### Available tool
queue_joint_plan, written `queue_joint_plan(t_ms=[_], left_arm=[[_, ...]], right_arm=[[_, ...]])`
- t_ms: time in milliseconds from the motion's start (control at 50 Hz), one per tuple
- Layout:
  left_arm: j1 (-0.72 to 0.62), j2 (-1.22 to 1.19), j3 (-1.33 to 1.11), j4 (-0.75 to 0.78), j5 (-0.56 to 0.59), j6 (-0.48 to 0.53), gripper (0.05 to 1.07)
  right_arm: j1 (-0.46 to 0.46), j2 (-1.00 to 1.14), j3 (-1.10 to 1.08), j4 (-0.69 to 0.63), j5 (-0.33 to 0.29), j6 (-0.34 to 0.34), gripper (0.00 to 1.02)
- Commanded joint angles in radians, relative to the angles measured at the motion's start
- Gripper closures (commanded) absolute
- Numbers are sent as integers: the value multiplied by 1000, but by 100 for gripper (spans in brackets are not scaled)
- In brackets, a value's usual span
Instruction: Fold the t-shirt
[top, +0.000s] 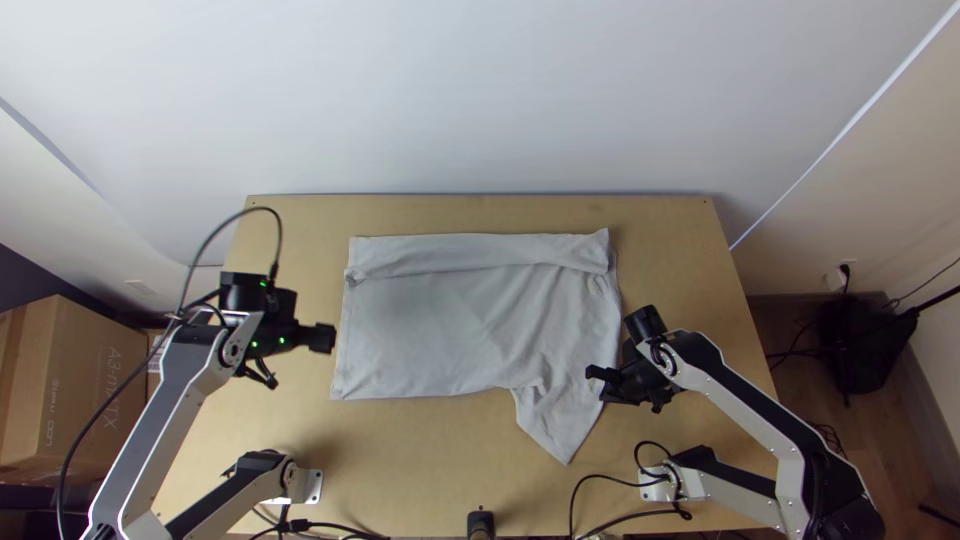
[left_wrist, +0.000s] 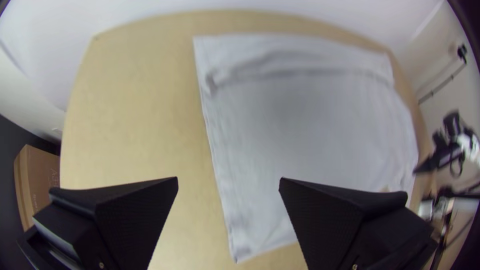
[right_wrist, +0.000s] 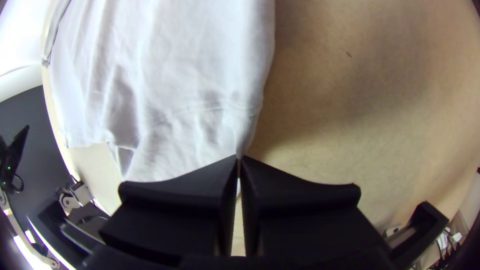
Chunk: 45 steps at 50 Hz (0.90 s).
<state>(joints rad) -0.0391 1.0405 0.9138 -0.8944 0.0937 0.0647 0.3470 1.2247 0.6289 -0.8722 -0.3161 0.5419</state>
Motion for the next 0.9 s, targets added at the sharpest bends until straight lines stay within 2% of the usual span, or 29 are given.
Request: queue_joint_plan(t_ms=[0,120,240,440,500,640,700,780,880], left_arm=[[-4,-8,-67,-87,-3,161,11],[-10,-7,-135,-184,-34,296,11],[-27,0,-176,-193,-60,346,11],[-81,73,-220,-187,-58,351,11],[-99,93,-224,-176,-58,348,17],[-154,135,-231,-150,-57,336,18],[-159,174,-230,-124,-57,322,22],[-159,205,-228,-107,-57,317,34],[-170,228,-231,-86,-55,310,35]], right_arm=[[1,12,26,2,-9,-8,100],[1,12,35,2,-9,-8,100],[3,12,49,2,-9,-7,100],[1,13,60,2,-9,-5,100],[1,13,58,2,-9,-5,100],[-5,2,45,2,-9,-7,100],[-8,-2,38,2,-9,-7,100],[-8,-8,26,2,-9,-7,100],[-8,-10,14,2,-9,-7,100]])
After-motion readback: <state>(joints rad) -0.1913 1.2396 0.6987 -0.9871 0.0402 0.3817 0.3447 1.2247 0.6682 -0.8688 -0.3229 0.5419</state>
